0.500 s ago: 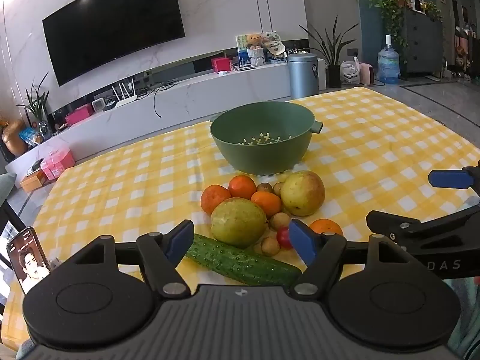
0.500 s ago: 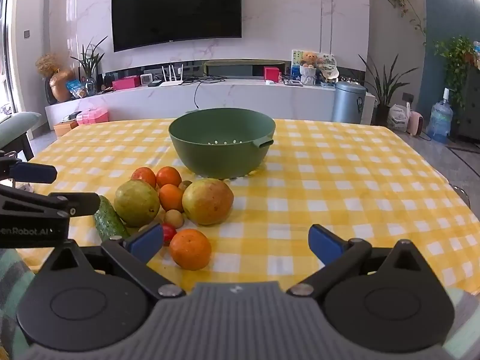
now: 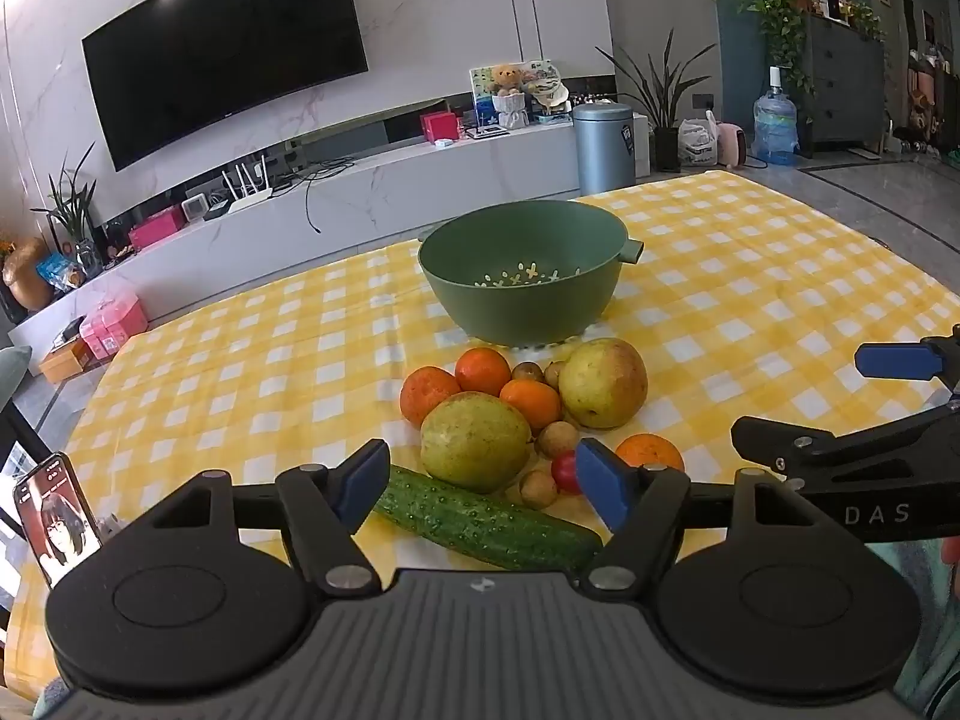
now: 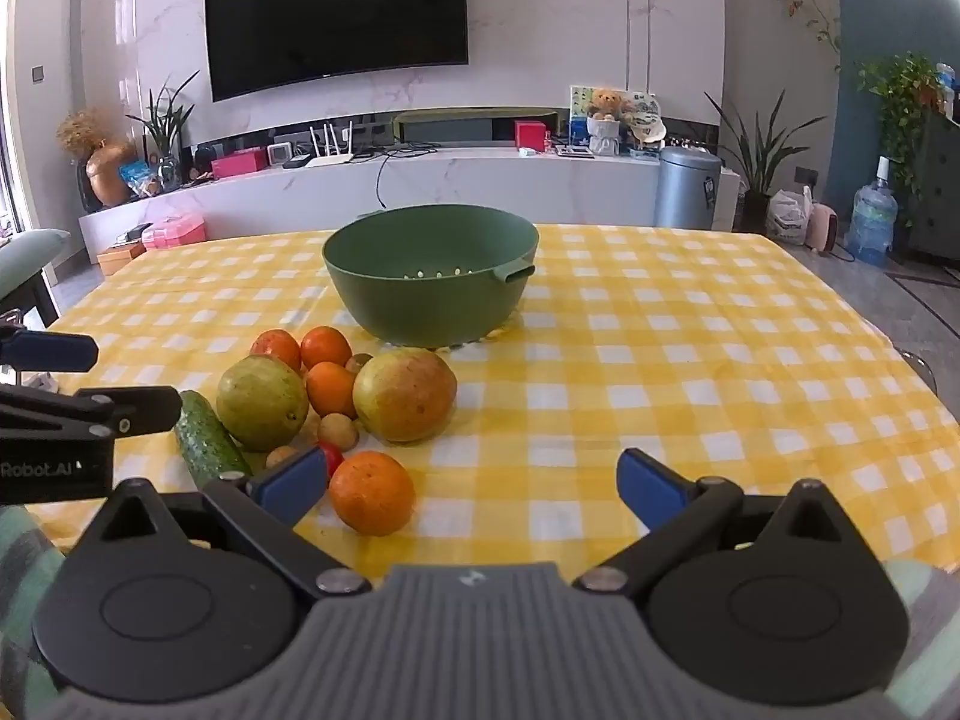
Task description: Organize fruits
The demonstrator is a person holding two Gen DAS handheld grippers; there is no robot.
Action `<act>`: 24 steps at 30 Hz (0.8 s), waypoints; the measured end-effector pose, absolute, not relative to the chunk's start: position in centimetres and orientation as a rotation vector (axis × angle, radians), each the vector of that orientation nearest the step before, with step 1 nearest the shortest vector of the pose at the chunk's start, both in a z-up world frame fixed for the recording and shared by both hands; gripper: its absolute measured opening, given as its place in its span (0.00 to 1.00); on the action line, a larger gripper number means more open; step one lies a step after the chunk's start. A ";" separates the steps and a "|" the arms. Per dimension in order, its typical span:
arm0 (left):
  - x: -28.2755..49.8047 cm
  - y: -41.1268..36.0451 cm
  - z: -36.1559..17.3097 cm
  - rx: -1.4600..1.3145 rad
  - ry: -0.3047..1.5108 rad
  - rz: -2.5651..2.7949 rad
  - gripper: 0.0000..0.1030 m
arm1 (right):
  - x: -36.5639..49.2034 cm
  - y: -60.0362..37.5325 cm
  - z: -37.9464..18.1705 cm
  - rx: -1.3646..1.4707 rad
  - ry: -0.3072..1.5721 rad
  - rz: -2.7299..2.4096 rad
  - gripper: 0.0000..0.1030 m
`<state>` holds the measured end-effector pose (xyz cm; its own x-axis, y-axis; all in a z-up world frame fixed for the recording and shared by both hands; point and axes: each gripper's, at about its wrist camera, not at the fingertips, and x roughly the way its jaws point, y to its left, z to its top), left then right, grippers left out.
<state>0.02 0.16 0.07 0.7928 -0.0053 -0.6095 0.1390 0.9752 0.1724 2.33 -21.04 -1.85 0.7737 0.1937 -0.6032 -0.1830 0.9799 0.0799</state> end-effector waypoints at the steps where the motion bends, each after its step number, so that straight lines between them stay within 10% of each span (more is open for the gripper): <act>1: 0.0 0.2 0.1 0.213 0.652 -0.078 0.81 | 2.4 -21.0 -1.9 0.019 0.659 0.200 0.96; 24: -0.1 0.1 0.1 0.217 0.651 -0.074 0.81 | 2.7 -21.6 -2.3 0.066 0.690 0.172 0.96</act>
